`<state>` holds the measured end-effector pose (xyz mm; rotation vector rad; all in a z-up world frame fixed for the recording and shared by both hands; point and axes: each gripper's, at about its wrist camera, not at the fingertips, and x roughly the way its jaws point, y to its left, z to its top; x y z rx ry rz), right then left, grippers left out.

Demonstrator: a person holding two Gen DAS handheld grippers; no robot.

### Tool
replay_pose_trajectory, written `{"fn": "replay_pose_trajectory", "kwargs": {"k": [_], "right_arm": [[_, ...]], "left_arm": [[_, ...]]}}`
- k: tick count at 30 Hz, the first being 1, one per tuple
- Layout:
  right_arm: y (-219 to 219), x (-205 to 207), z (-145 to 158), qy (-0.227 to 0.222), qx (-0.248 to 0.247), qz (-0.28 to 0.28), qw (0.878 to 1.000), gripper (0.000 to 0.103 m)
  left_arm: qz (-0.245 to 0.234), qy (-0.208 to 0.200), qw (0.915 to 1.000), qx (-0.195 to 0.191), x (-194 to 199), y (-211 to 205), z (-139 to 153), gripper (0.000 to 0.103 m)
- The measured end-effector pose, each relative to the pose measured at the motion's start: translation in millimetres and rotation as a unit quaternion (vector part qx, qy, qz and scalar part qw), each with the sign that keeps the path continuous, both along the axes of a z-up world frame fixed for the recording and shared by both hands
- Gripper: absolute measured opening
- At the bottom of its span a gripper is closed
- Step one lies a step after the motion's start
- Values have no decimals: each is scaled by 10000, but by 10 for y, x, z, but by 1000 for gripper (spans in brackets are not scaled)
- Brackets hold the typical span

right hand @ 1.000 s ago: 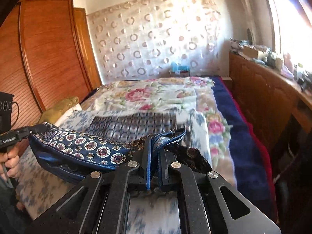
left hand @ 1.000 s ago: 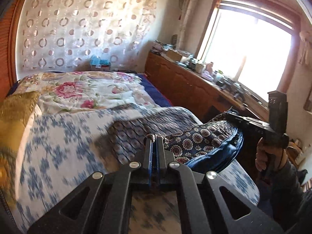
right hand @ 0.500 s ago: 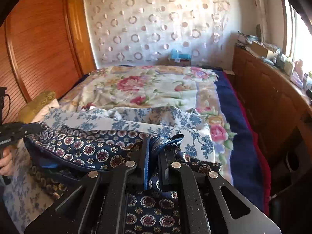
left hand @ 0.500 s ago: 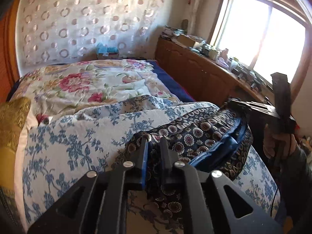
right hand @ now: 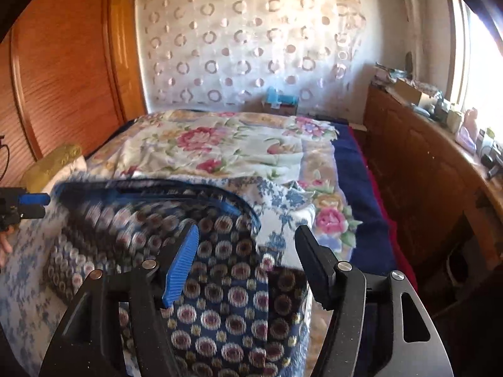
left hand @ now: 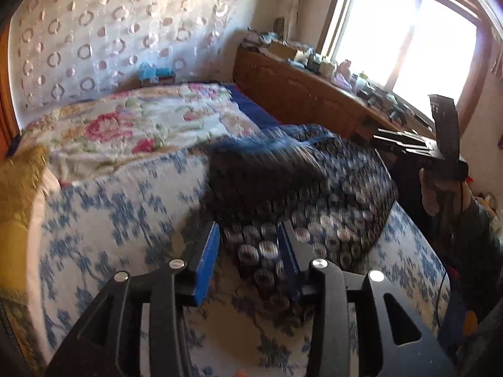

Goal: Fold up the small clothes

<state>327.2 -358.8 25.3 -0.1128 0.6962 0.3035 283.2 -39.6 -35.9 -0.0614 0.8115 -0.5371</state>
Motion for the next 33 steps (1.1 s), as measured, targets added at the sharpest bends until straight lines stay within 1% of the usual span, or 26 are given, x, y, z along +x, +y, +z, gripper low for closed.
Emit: {"fn": "replay_pose_trajectory", "kwargs": {"k": [3, 6, 10, 11, 12, 14, 17, 21, 23, 26, 33], "right_arm": [[16, 17, -137, 196, -168, 47, 9997, 66], [50, 103, -277, 396, -231, -9, 9989, 66], [76, 203, -395, 488, -287, -36, 9984, 66], [72, 223, -416, 514, -273, -68, 9983, 67], [62, 232, -430, 542, -256, -89, 9982, 71], [51, 238, -464, 599, -242, -85, 9979, 73], [45, 225, -527, 690, -300, -92, 9971, 74], [22, 201, -571, 724, -307, -88, 9969, 74], [10, 182, -572, 713, -283, -97, 9970, 75], [1, 156, -575, 711, -257, -112, 9971, 75], [-58, 46, -541, 669, -242, -126, 9974, 75]], "left_arm": [[-17, 192, 9998, 97, 28, -68, -134, 38], [53, 251, 9996, 147, 124, -147, -178, 38], [231, 244, 9987, 376, 285, -214, -222, 38], [280, 250, 9985, 402, 332, -218, -233, 38], [320, 259, 9982, 427, 379, -223, -250, 38], [400, 317, 9975, 481, 450, -218, -303, 38], [454, 523, 9966, 450, 542, -199, -418, 40], [485, 462, 9968, 430, 544, -218, -430, 44], [562, 450, 9968, 341, 566, -219, -439, 45], [662, 414, 9966, 280, 608, -240, -454, 45], [664, 453, 9963, 288, 645, -239, -451, 45]]}}
